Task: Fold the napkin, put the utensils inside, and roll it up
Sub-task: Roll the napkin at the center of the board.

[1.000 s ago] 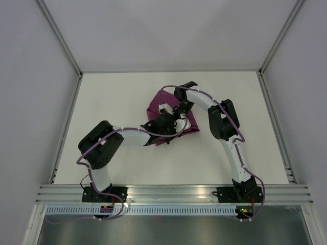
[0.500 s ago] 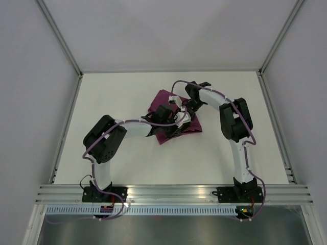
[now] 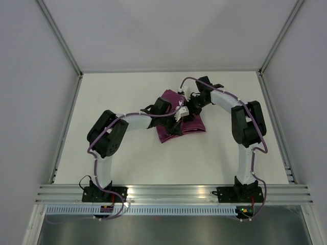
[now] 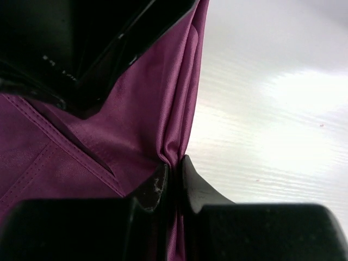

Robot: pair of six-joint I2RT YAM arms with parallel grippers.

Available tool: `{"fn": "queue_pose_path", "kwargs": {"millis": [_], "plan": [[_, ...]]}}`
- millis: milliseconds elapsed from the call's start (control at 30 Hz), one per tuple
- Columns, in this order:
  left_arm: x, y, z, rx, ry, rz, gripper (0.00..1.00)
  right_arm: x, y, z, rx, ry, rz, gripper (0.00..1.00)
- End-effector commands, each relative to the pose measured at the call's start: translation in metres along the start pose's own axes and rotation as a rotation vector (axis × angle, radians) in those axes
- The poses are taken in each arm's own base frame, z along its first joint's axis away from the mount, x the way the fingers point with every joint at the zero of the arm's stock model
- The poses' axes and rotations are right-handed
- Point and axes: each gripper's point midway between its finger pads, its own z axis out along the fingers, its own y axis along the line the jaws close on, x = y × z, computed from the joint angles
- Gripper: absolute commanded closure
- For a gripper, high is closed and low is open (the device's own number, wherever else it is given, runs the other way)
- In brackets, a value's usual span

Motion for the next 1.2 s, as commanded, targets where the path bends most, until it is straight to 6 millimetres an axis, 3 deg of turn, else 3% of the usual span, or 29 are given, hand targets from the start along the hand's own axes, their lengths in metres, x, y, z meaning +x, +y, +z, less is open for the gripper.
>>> {"fn": "queue_pose_path", "kwargs": {"millis": [0, 133, 300, 400, 600, 700, 767, 967, 1000, 1033, 1167], "plan": [[0.054, -0.003, -0.007, 0.067, 0.135, -0.288, 0.98, -0.05, -0.006, -0.06, 0.102, -0.216, -0.077, 0.26], [0.054, -0.003, -0.007, 0.075, 0.143, -0.299, 0.98, -0.039, -0.022, -0.057, 0.155, -0.172, -0.026, 0.25], [0.056, -0.005, -0.008, 0.081, 0.15, -0.314, 0.98, -0.029, -0.056, -0.056, 0.284, -0.135, 0.078, 0.25], [0.056, -0.006, -0.008, 0.081, 0.15, -0.317, 0.98, -0.028, -0.074, -0.051, 0.32, -0.129, 0.128, 0.25], [0.056, -0.009, -0.008, 0.102, 0.159, -0.34, 0.98, -0.041, -0.094, -0.066, 0.344, -0.196, 0.147, 0.25], [0.057, -0.014, -0.009, 0.16, 0.175, -0.387, 0.98, -0.048, -0.082, -0.083, 0.289, -0.244, 0.088, 0.25], [0.051, -0.011, -0.009, 0.178, 0.17, -0.402, 0.98, -0.04, -0.069, -0.086, 0.247, -0.252, 0.01, 0.25], [0.048, -0.014, -0.009, 0.285, 0.177, -0.509, 0.98, -0.016, -0.009, -0.099, 0.18, -0.298, -0.233, 0.28], [0.048, -0.014, -0.009, 0.3, 0.177, -0.524, 0.98, -0.019, 0.002, -0.108, 0.186, -0.318, -0.315, 0.29], [0.05, -0.013, -0.009, 0.313, 0.186, -0.547, 0.98, -0.004, 0.012, -0.099, 0.169, -0.301, -0.333, 0.3], [0.048, -0.012, -0.01, 0.341, 0.193, -0.589, 0.98, 0.018, 0.05, -0.087, 0.137, -0.263, -0.472, 0.3]]}}
